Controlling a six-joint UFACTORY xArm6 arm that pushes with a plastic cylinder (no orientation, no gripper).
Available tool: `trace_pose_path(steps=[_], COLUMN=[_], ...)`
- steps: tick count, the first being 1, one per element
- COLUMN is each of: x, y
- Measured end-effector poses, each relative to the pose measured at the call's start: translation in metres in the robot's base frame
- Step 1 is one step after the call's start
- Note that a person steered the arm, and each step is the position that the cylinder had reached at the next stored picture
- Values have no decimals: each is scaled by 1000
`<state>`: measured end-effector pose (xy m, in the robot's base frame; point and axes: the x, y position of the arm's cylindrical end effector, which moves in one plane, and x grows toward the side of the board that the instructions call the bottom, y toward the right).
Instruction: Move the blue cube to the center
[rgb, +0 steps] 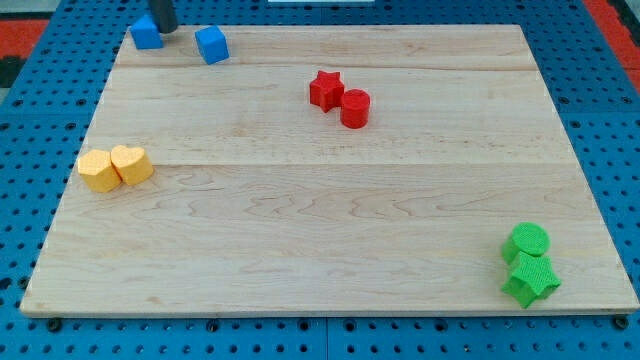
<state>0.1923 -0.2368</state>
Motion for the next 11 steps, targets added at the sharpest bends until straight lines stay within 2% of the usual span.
trace_pose_path(steps=[2, 4, 5, 6, 7, 8, 9, 10, 11], x=[16, 82, 47, 13, 29, 85, 109, 100, 70], y=[-21, -68, -61, -44, 64, 131, 162, 159, 98])
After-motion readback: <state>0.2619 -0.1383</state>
